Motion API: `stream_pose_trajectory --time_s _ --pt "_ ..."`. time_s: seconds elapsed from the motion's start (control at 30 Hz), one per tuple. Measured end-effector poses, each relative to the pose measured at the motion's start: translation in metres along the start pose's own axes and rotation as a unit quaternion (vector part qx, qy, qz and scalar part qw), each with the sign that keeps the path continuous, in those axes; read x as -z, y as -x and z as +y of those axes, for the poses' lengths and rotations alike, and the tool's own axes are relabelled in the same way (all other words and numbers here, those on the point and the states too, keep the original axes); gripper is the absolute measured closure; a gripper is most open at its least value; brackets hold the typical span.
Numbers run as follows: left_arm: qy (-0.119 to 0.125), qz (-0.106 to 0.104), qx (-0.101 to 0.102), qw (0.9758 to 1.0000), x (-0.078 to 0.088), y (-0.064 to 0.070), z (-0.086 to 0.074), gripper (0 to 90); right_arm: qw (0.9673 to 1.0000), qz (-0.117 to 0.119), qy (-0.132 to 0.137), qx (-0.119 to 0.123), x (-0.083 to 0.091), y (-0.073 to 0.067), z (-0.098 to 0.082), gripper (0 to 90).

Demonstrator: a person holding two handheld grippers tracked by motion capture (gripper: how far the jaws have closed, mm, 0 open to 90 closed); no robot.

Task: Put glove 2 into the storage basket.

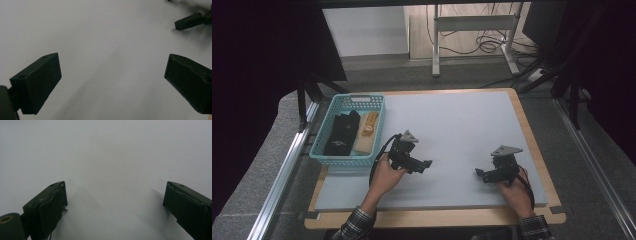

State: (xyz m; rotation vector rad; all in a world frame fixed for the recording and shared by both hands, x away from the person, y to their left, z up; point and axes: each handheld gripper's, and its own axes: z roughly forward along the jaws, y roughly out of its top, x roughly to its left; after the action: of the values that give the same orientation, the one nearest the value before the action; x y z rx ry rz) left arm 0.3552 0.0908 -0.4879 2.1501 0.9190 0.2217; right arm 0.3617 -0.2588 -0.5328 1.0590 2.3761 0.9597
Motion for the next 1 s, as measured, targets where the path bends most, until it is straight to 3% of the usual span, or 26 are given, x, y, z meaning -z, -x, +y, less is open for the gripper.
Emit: stream_pose_trajectory --time_s 0.67,1.0 --pt "-0.009 0.003 -0.013 0.9999 -0.022 0.015 -0.028 0.0 1.0000 0.000 0.000 0.000 0.000 0.000 0.000 4.9" --pt "-0.021 0.008 -0.034 0.9992 -0.031 0.025 -0.038 0.0 1.0000 0.000 0.000 0.000 0.000 0.000 0.000 4.9"
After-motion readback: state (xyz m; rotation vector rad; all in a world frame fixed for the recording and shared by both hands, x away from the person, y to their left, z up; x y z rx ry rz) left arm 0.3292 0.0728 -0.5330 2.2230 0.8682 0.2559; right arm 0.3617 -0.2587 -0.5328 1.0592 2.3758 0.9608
